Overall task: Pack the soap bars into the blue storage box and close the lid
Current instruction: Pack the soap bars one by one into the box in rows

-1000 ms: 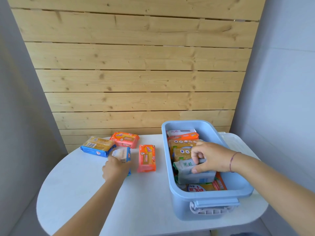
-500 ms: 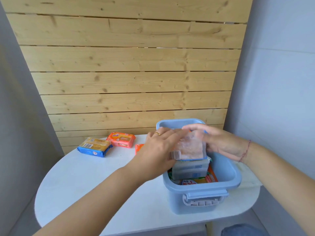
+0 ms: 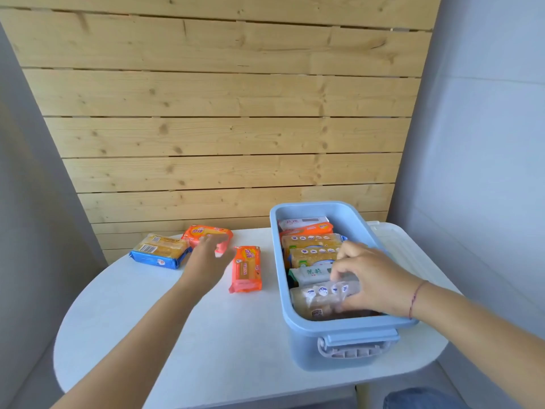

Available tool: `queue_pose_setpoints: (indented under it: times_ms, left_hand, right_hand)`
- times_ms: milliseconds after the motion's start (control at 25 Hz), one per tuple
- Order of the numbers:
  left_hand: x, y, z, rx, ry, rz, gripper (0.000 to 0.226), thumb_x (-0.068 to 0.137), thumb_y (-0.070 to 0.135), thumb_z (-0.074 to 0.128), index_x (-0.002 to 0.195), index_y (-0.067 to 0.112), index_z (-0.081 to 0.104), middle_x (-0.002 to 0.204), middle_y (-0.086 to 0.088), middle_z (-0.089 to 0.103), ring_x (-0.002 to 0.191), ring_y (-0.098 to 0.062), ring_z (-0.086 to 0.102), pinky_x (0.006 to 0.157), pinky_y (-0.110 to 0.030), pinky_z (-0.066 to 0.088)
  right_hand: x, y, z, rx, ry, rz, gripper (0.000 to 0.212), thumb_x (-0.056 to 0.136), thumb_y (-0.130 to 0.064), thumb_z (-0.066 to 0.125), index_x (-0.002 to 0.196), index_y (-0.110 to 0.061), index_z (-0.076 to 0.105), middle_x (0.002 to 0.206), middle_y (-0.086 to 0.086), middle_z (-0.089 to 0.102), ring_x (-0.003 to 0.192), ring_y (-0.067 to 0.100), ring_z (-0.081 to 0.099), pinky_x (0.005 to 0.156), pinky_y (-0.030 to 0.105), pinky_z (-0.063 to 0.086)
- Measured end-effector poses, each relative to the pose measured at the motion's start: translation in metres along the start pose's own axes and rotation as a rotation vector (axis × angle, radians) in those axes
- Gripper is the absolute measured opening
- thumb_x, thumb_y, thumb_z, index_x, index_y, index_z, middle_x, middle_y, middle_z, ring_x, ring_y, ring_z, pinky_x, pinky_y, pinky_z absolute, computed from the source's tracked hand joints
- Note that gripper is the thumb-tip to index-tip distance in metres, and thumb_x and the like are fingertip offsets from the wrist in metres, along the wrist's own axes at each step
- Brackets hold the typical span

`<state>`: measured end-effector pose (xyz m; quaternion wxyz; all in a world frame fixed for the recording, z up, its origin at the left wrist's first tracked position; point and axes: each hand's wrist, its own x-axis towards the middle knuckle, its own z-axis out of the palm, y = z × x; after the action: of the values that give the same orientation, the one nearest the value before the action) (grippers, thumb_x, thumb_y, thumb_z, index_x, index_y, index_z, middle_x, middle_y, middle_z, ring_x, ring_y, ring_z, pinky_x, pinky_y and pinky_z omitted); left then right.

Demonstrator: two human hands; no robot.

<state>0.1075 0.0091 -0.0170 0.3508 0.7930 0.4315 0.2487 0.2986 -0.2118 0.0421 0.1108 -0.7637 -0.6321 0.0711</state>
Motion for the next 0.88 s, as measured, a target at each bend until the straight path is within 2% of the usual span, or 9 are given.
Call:
queue_pose_setpoints:
  times_ms: [120,240,320,400,480,560,640,760,880]
  left_hand:
    - [0.011,-0.038,0.027,0.121,-0.171,-0.231,0.076,0.083,0.043,0.065,0.145,0.015,0.031,0.150,-0.011,0.035,0.137,-0.028,0.033,0.109,-0.043,0.035]
    - [0.016,-0.036,0.059,0.208,-0.115,-0.311,0.102,0.073,0.058,0.066,0.148,0.010,0.018,0.149,-0.016,0.033,0.138,-0.034,0.028,0.110,-0.046,0.031]
    - [0.018,-0.026,0.077,0.306,-0.060,-0.315,0.107,0.069,0.062,0.066,0.147,0.007,0.016,0.143,-0.017,0.039,0.134,-0.035,0.033,0.107,-0.044,0.034]
    - [0.021,-0.023,0.090,0.381,0.001,-0.311,0.099,0.070,0.058,0.066,0.142,0.005,0.023,0.135,-0.016,0.047,0.128,-0.034,0.040,0.101,-0.043,0.039]
    - [0.022,-0.024,0.093,0.387,0.050,-0.298,0.076,0.071,0.050,0.065,0.127,0.005,0.040,0.122,-0.014,0.057,0.117,-0.034,0.049,0.092,-0.041,0.044]
    - [0.017,-0.026,0.082,0.285,0.082,-0.315,0.060,0.070,0.047,0.064,0.112,0.006,0.051,0.106,-0.013,0.064,0.102,-0.034,0.057,0.081,-0.039,0.047]
    - [0.002,-0.026,0.058,0.096,0.132,-0.333,0.056,0.069,0.045,0.066,0.109,0.006,0.057,0.096,-0.011,0.067,0.091,-0.032,0.060,0.073,-0.036,0.048]
    - [-0.024,-0.007,0.011,-0.145,0.247,-0.205,0.061,0.070,0.039,0.075,0.124,0.017,0.055,0.107,-0.004,0.066,0.092,-0.022,0.059,0.073,-0.032,0.046]
    - [-0.048,0.040,-0.024,-0.255,0.238,0.159,0.073,0.060,0.036,0.077,0.128,0.035,0.048,0.115,0.009,0.064,0.100,-0.010,0.062,0.080,-0.027,0.050]
  right_hand:
    - [0.000,-0.003,-0.001,-0.103,-0.082,0.050,0.039,0.064,-0.042,0.079,0.090,-0.022,0.060,0.093,-0.009,0.043,0.078,0.012,0.044,0.070,0.027,0.038]
    - [0.004,0.001,-0.009,-0.001,-0.170,0.051,0.040,0.063,-0.034,0.082,0.085,-0.025,0.050,0.085,-0.014,0.043,0.067,0.004,0.046,0.061,0.020,0.038]
    - [0.010,0.006,-0.013,0.054,-0.181,0.063,0.036,0.065,-0.024,0.081,0.075,-0.028,0.047,0.080,-0.011,0.048,0.061,0.002,0.048,0.057,0.015,0.037]
    - [0.014,0.008,-0.010,0.032,-0.151,0.074,0.037,0.066,-0.020,0.080,0.064,-0.031,0.045,0.072,-0.011,0.049,0.059,0.001,0.046,0.055,0.015,0.036]
    - [0.017,0.008,-0.004,0.007,-0.115,0.084,0.038,0.065,-0.022,0.080,0.059,-0.032,0.044,0.068,-0.011,0.048,0.060,0.002,0.045,0.054,0.017,0.034]
    - [0.016,0.009,0.000,0.024,-0.097,0.087,0.035,0.065,-0.024,0.080,0.060,-0.031,0.046,0.067,-0.011,0.049,0.062,0.005,0.046,0.055,0.019,0.036]
    - [0.013,0.012,-0.005,0.083,-0.123,0.082,0.029,0.066,-0.028,0.081,0.066,-0.029,0.052,0.070,-0.010,0.051,0.062,0.006,0.047,0.057,0.019,0.038]
    - [0.011,0.013,-0.020,0.268,-0.150,0.088,0.028,0.069,-0.040,0.079,0.084,-0.024,0.061,0.082,-0.008,0.059,0.065,0.002,0.052,0.066,0.016,0.044]
    - [0.013,-0.005,-0.043,0.710,-0.013,0.050,0.068,0.059,-0.065,0.072,0.111,-0.024,0.057,0.106,-0.003,0.063,0.090,0.009,0.065,0.079,0.024,0.054]
